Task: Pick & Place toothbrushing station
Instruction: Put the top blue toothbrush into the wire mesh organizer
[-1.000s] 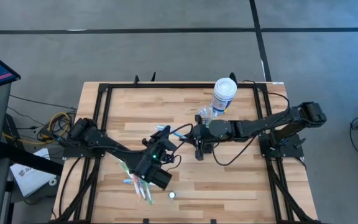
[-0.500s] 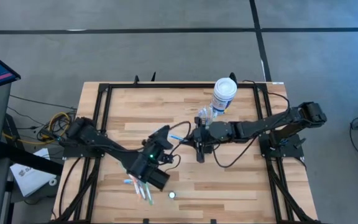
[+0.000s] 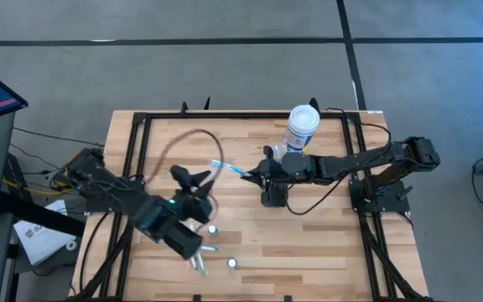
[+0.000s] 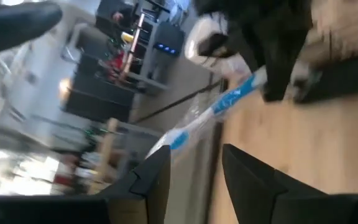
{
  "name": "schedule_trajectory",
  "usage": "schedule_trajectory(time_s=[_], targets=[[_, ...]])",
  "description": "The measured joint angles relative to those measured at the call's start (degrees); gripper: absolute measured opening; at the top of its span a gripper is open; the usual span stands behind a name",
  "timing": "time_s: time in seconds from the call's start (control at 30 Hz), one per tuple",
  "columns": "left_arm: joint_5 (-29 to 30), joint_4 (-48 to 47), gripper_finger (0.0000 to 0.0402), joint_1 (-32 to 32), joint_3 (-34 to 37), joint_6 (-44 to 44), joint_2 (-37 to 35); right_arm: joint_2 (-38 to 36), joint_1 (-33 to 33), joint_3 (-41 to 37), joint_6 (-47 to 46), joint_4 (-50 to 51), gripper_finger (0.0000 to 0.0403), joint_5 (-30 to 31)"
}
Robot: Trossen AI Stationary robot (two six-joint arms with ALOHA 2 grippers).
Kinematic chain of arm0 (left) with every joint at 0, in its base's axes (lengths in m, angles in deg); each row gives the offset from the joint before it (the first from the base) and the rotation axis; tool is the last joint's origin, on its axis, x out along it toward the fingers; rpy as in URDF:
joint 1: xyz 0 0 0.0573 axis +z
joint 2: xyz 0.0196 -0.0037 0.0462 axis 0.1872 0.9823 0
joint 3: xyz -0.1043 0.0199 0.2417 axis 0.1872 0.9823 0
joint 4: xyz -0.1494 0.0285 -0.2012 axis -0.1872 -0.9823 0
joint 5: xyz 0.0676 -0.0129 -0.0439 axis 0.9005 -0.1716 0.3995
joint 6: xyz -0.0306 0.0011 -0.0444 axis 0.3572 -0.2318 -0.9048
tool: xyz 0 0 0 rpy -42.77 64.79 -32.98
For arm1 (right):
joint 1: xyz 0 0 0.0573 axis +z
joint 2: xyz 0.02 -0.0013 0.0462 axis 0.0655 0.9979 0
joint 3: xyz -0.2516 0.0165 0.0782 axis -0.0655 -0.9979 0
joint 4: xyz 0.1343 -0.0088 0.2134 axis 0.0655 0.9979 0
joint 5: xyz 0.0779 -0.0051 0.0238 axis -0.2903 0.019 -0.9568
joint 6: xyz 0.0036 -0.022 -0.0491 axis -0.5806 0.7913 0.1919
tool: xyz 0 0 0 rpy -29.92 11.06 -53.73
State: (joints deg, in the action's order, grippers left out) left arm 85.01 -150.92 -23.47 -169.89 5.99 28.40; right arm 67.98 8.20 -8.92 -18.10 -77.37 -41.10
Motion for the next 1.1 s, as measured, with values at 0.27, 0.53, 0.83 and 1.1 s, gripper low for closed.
schedule_trajectory(time_s=[0.27, 0.53, 0.83, 1.1], targets=[[-0.07, 3.86, 0.014, -1.72, 14.44, -19.0, -13.42, -0.66, -0.4, 0.0, 1.02, -2.17, 0.0009, -0.05], [2.21, 30.09, 0.014, -1.67, 33.48, -13.34, -25.57, -0.63, 0.24, 0.0, 3.05, -5.1, 0.0009, -0.85], [-16.87, 81.97, 0.014, 1.68, 51.74, 16.99, -34.32, -0.63, 1.5, -0.01, 4.71, -8.37, 0.0009, -5.02], [-45.97, 117.76, 0.014, 13.88, 62.72, 28.07, -34.65, -0.63, 3.95, 0.22, 7.44, -9.65, 0.0009, -5.3]])
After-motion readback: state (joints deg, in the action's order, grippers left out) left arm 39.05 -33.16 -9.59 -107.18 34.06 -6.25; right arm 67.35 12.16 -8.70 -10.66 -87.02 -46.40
